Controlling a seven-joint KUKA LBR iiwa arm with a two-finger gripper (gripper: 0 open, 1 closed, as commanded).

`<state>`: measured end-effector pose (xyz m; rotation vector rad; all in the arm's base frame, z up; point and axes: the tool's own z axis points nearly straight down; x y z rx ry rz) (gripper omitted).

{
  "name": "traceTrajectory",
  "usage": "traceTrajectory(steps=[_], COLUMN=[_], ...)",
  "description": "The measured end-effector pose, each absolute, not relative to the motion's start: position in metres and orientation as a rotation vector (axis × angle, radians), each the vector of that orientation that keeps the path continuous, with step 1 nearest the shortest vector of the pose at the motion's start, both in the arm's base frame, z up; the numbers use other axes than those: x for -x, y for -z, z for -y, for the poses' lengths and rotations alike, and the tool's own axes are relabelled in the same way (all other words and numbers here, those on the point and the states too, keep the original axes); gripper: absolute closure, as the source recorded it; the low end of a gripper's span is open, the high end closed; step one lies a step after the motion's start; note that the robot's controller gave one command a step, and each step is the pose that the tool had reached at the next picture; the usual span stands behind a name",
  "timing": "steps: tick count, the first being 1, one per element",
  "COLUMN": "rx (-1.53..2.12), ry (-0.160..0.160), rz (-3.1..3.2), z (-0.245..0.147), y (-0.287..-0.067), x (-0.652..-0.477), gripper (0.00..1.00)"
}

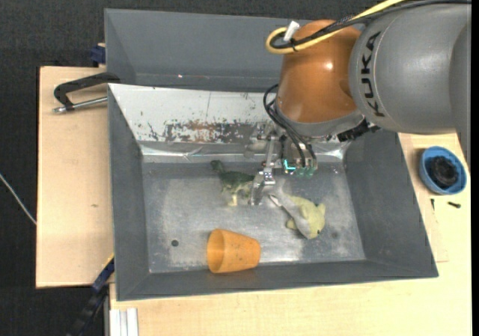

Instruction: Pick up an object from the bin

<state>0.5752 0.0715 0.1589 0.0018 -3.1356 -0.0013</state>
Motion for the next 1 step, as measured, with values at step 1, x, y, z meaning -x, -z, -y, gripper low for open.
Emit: traceTrajectory(steps=[1], rx=[-0.023], ry=[0.004], rz=[3.149], z=[-0.0664], y=[-0.0718], x=[-0.6001], gripper=[0.00])
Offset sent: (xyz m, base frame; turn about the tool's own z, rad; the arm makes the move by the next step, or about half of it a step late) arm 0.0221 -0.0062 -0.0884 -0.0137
